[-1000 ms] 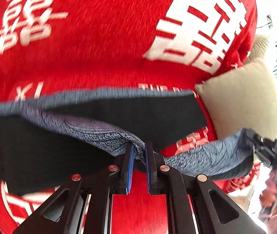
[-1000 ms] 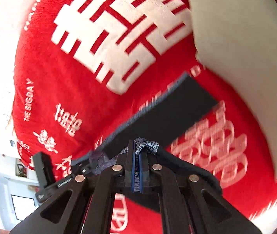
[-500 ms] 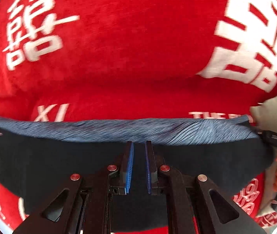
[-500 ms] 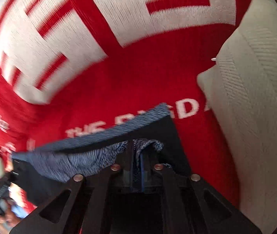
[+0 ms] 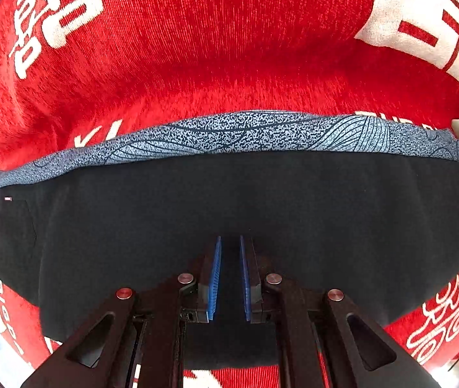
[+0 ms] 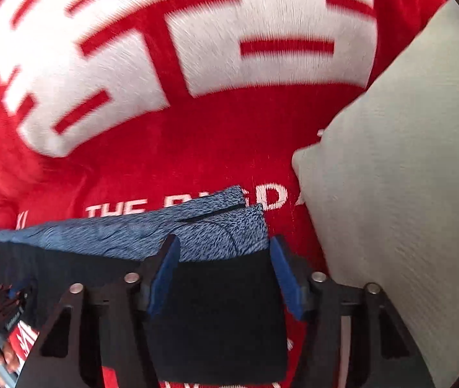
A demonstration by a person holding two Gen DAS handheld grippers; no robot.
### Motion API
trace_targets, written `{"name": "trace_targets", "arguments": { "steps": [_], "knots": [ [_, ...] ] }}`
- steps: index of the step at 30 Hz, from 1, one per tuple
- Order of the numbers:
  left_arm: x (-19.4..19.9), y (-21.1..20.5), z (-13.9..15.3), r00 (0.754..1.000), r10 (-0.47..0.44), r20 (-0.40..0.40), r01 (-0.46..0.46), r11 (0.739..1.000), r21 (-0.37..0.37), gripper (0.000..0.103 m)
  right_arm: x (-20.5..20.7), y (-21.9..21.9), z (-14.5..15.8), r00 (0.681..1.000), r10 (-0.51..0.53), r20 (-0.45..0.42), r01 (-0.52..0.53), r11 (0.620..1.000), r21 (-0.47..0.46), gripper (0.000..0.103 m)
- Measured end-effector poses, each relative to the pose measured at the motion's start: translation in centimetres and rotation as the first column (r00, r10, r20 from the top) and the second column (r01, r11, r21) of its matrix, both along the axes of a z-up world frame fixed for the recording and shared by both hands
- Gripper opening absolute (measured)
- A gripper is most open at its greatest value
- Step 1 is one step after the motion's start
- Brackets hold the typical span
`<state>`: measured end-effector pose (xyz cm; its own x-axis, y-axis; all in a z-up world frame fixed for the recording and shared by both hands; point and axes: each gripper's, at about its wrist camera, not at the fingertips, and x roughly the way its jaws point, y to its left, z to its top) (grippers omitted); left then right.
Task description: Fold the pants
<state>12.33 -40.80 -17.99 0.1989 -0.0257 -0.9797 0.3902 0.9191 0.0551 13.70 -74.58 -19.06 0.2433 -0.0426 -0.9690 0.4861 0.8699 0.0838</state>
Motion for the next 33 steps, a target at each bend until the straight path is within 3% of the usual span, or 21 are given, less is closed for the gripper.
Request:
{"name": "trace_targets", "arguments": {
  "steps": [1, 7, 9, 11, 12, 13, 18, 21, 24, 27, 30, 33],
  "knots": [
    [0.1, -0.1, -0.1, 1.0, -0.001, 0.007, 0.001, 1.0, 0.006, 0.013, 0.4, -0.4, -1.2, 0.999, -0.014, -0.05, 0.014, 1.0, 0.002, 0.026],
    [0.4, -1.1, -0.5, 0.998, -0.024, 0.059, 0.021, 0.999, 0.039, 0.013, 2.9, -1.0, -1.0, 0.998, 0.047, -0.042, -0.051, 0.994, -0.097, 0.021],
    [0.5, -1.8, -0.2, 0.998, -0.024, 0.056, 0.021, 0.998, 0.062, 0.013, 3.5, -1.7, -0.6, 0.999, 0.029, -0.027, -0.032, 0.993, -0.11, 0.021],
    [1.0, -1.6, 0.7, 1.0, 0.007, 0.031, -0.008, 0.999, 0.032, 0.013, 3.3, -2.5, 0.1, 1.0, -0.025, 0.001, 0.025, 0.999, -0.021, 0.027],
    [1.0, -1.4, 1.2, 0.999, 0.024, 0.027, -0.024, 1.0, 0.001, 0.013, 2.8, -2.4, 0.7, 0.999, -0.036, 0.003, 0.036, 0.999, -0.012, 0.045],
    [1.0, -1.2, 1.6, 0.999, 0.035, 0.03, -0.034, 0.999, -0.012, 0.013, 2.3, -2.2, 1.2, 0.999, -0.037, 0.009, 0.038, 0.999, -0.018, 0.049],
    [1.6, -2.2, 1.4, 0.999, 0.02, 0.031, -0.02, 1.0, 0.01, 0.013, -1.5, 1.1, 3.0, 0.999, 0.001, 0.052, -0.001, 1.0, -0.003, 0.049],
    [2.8, -3.0, 2.1, 0.997, 0.03, 0.073, -0.029, 0.999, -0.014, 0.013, -3.4, 2.7, 3.1, 0.998, -0.003, 0.067, 0.0, 0.999, 0.05, 0.049],
    [3.7, -3.4, 2.3, 0.997, 0.048, 0.067, -0.046, 0.998, -0.037, 0.013, -6.5, 3.7, 3.3, 0.99, -0.102, 0.101, 0.089, 0.988, 0.13, 0.049],
    [3.8, -3.4, 1.8, 0.998, 0.032, 0.063, -0.032, 0.999, -0.014, 0.013, -10.1, 3.8, 1.8, 0.967, -0.249, 0.049, 0.234, 0.95, 0.205, 0.049],
    [4.5, -2.6, 1.2, 0.996, 0.067, 0.058, -0.066, 0.998, -0.009, 0.013, -12.0, 2.4, 0.9, 0.945, -0.327, -0.002, 0.321, 0.928, 0.188, 0.049],
    [5.5, -2.1, 0.7, 0.992, 0.119, 0.05, -0.118, 0.993, -0.022, 0.013, -11.9, 1.7, 1.2, 0.917, -0.398, 0.026, 0.388, 0.905, 0.175, 0.048]
  ]
}}
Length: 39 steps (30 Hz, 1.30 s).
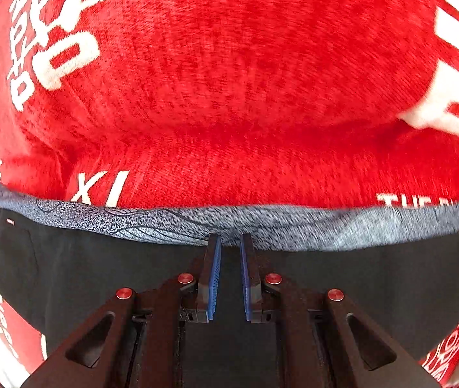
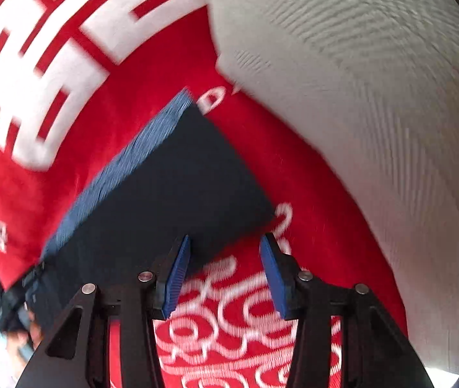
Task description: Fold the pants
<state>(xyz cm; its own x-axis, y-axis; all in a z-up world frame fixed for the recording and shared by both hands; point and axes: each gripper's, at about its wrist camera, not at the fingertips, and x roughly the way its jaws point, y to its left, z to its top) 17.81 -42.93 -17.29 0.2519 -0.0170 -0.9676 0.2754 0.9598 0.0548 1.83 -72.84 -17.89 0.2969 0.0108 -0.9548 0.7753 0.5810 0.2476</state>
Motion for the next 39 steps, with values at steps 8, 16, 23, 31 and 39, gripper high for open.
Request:
{"name": "trace_targets", "arguments": {
  "steps": [8, 16, 23, 31, 39],
  "knots": [
    [-0.4, -2.1, -0.8, 0.995, -0.087, 0.051, 0.083, 0.993, 0.078, 0.013, -0.8, 0.6, 0.8, 0.992, 0.013, -0.122, -0.03, 0.99, -0.138, 0.034],
    [0.4, 6.7, 2.6, 0.999, -0.027, 0.038, 0.025, 0.999, 0.044, 0.078, -1.7, 5.6, 4.6, 0.983, 0.149, -0.11, -0.169, 0.962, -0.213, 0.053],
    [1.5, 8.5, 0.0, 0.994, -0.063, 0.086, 0.057, 0.996, 0.075, 0.09, 5.7, 16.2, 2.6, 0.901, 0.434, 0.001, -0.423, 0.879, -0.221, 0.053],
    [7.4, 14.8, -1.7, 0.994, -0.054, 0.099, 0.043, 0.992, 0.117, 0.096, 7.2, 20.3, -1.4, 0.875, 0.475, -0.095, -0.483, 0.844, -0.234, 0.058],
    [7.0, 29.1, 3.8, 0.995, 0.031, 0.092, -0.043, 0.99, 0.132, 0.096, 5.6, 24.7, 1.8, 0.902, 0.432, 0.027, -0.43, 0.901, -0.059, 0.058]
  ]
}}
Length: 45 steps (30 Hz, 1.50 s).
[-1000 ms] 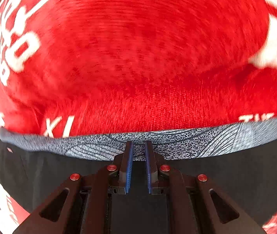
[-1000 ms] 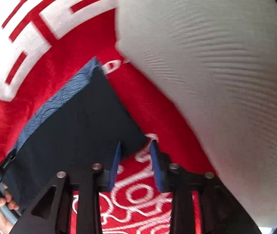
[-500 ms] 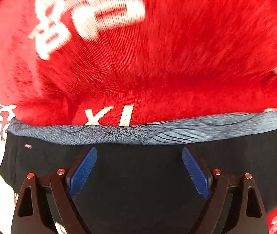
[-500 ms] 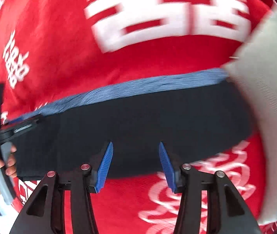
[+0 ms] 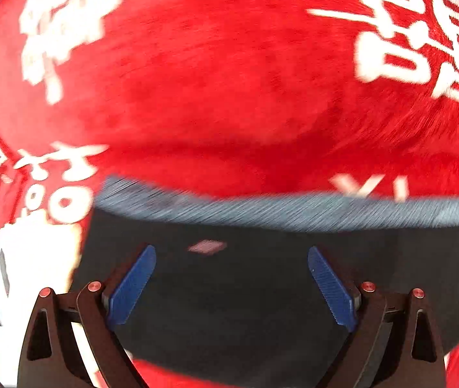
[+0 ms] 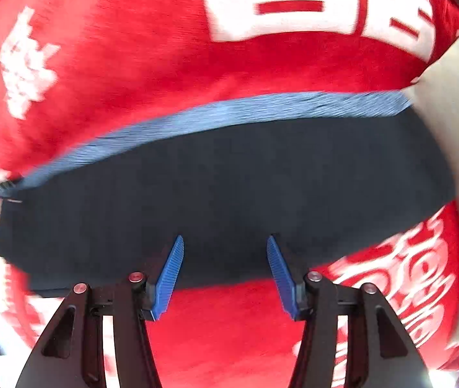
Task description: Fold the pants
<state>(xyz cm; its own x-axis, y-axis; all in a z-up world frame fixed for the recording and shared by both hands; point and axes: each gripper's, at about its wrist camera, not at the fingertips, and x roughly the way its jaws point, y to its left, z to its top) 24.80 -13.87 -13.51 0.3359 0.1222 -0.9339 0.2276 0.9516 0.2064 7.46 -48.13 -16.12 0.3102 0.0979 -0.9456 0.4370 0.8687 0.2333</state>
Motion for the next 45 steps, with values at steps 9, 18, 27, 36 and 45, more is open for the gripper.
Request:
{"name": "trace_targets", "arguments": {
  "steps": [9, 18, 27, 36, 45],
  "knots": [
    [-2.0, 9.3, -4.3, 0.994, 0.095, -0.048, -0.094, 0.995, 0.026, 0.096, 0.2, 14.3, -3.6, 1.0, 0.013, 0.022, -0.022, 0.894, 0.448, 0.058],
    [-1.2, 11.6, -7.2, 0.997, 0.071, -0.036, -0.073, 0.996, -0.048, 0.096, 3.7, 18.7, -8.1, 0.998, -0.056, 0.002, 0.047, 0.857, 0.514, 0.058],
    [-1.0, 11.5, -6.8, 0.998, 0.035, -0.056, -0.038, 0.998, -0.054, 0.098, 6.1, 18.2, -7.4, 0.994, -0.109, -0.002, 0.095, 0.862, 0.498, 0.006],
    [-1.2, 12.1, -7.1, 0.999, 0.02, -0.038, -0.023, 0.997, -0.069, 0.101, 2.6, 18.3, -10.0, 0.99, -0.097, -0.106, 0.135, 0.883, 0.45, 0.0],
    [-3.9, 7.2, -3.4, 0.995, -0.085, -0.05, 0.078, 0.989, -0.126, 0.101, 2.8, 14.4, -5.2, 0.996, -0.086, 0.002, 0.079, 0.924, 0.373, 0.053]
  ]
}}
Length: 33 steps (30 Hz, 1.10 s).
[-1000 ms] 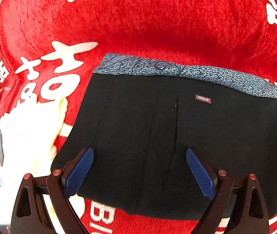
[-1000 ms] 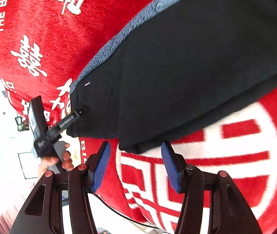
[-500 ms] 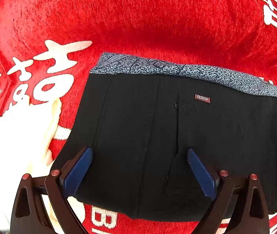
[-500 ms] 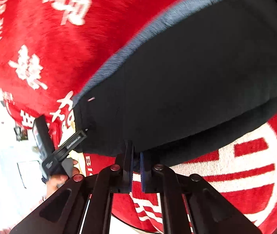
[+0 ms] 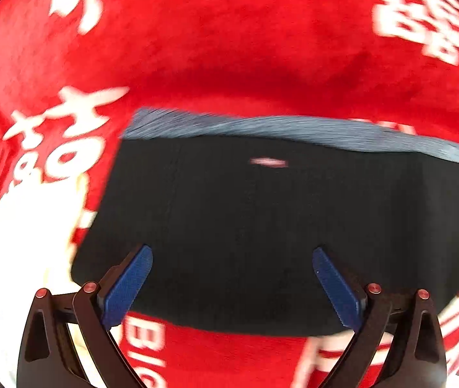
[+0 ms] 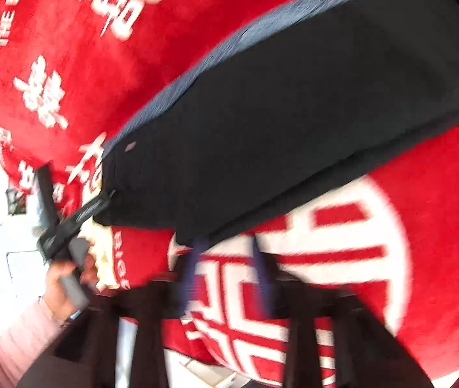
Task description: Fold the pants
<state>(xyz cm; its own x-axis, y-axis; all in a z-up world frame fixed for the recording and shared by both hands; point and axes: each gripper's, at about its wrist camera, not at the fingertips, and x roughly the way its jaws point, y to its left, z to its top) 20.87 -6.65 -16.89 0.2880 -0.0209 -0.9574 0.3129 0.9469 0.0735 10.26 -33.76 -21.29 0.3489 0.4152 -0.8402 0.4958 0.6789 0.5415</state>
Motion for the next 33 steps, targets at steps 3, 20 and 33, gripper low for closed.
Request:
{"name": "trace_targets", "arguments": {
  "steps": [3, 20, 33],
  "knots": [
    [-1.1, -3.3, 0.2, 0.998, -0.062, -0.009, 0.062, 0.997, -0.048, 0.101, -0.2, -2.4, -1.3, 0.994, -0.111, -0.004, 0.111, 0.992, 0.067, 0.053],
    [-2.4, -10.7, -2.6, 0.991, -0.081, -0.108, 0.071, 0.994, -0.088, 0.101, 0.2, -5.0, -3.1, 0.954, -0.3, -0.02, 0.299, 0.941, 0.158, 0.022],
    [-6.8, -11.0, -4.1, 0.988, -0.104, -0.111, 0.092, 0.99, -0.111, 0.101, -0.3, -3.6, -2.4, 0.991, -0.129, -0.035, 0.127, 0.99, -0.068, 0.007]
  ]
}}
